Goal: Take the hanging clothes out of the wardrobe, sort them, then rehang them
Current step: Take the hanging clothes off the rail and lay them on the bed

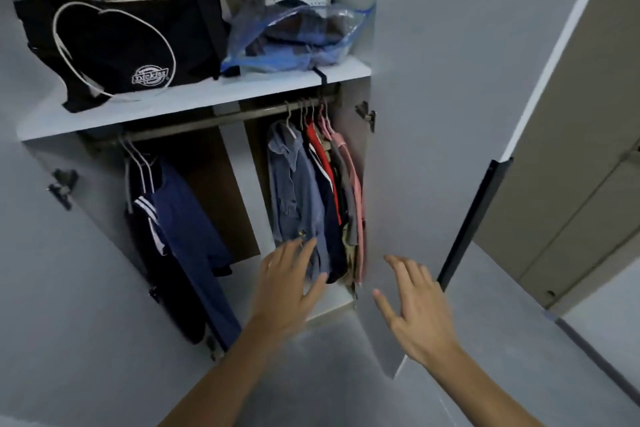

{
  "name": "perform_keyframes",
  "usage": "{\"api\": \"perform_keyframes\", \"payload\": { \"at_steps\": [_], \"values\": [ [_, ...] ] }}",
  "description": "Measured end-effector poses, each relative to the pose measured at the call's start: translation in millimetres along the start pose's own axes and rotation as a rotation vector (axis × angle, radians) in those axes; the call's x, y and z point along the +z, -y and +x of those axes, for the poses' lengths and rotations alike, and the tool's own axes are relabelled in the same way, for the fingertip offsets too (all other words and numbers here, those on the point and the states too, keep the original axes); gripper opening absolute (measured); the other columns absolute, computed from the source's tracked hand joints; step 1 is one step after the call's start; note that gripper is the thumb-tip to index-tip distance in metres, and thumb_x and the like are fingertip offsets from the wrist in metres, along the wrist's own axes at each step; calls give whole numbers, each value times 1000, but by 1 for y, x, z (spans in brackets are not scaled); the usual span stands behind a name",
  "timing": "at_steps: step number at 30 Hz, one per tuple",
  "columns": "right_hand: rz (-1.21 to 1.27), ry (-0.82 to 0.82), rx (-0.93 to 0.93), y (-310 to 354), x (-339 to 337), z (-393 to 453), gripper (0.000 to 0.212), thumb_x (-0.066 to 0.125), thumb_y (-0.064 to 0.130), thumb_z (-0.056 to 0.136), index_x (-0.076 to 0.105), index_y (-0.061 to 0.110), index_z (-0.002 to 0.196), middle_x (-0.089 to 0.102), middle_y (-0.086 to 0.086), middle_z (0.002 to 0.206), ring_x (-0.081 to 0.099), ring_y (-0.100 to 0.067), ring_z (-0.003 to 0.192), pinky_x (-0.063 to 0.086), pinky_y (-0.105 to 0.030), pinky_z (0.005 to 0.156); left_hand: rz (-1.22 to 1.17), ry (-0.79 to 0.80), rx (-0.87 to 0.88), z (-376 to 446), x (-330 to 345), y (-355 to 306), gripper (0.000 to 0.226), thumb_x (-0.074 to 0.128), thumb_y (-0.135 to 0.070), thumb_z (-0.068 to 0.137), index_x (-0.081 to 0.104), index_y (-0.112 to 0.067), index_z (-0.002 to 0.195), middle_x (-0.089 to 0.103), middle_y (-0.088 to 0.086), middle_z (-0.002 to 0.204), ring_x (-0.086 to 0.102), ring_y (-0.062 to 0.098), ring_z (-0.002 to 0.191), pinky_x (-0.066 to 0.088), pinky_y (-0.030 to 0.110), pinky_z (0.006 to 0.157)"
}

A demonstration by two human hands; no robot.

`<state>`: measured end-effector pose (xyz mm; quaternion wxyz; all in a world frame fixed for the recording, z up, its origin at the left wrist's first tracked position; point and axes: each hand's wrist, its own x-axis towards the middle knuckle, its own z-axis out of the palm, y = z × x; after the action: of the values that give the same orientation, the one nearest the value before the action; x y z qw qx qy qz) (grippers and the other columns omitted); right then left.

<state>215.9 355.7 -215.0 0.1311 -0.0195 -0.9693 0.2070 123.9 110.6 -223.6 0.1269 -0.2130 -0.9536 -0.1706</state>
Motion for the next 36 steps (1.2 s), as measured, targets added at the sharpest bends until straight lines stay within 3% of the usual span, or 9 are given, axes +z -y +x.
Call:
{"api": "perform_keyframes", "payload": {
  "at_steps": [15, 24, 33, 36],
  "values": [
    [100, 56, -73, 27, 58, 176, 58, 41, 56, 104, 34, 28, 154, 49, 8, 141, 48, -16, 125, 46, -37, 98, -7, -25, -105, 135, 18, 98, 65, 35, -62, 103, 35, -24, 156, 54, 1, 143, 52, 21, 129, 48, 44, 101],
    [103, 53, -131, 36, 81, 258, 59, 42, 56, 104, 36, 25, 154, 53, 3, 137, 52, -21, 126, 49, -43, 101, -16, 34, -146, 221, 29, 146, 85, 13, -76, 99, 32, -20, 160, 47, 4, 152, 47, 22, 134, 48, 47, 104],
    [13, 26, -93, 59, 121, 342, 53, 46, 51, 105, 37, 23, 148, 60, -5, 138, 60, -28, 118, 49, -43, 96, -40, 100, -104, 335, 60, 224, 89, 20, -82, 94, 34, -19, 156, 47, 9, 150, 47, 31, 136, 50, 48, 101],
    [-18, 12, -81, 71, 142, 376, 53, 49, 48, 104, 39, 20, 148, 58, -8, 141, 62, -33, 116, 50, -44, 93, -36, 92, -86, 372, 72, 243, 82, 33, -74, 99, 34, -16, 157, 46, 9, 150, 45, 31, 138, 50, 45, 100]
  ]
}}
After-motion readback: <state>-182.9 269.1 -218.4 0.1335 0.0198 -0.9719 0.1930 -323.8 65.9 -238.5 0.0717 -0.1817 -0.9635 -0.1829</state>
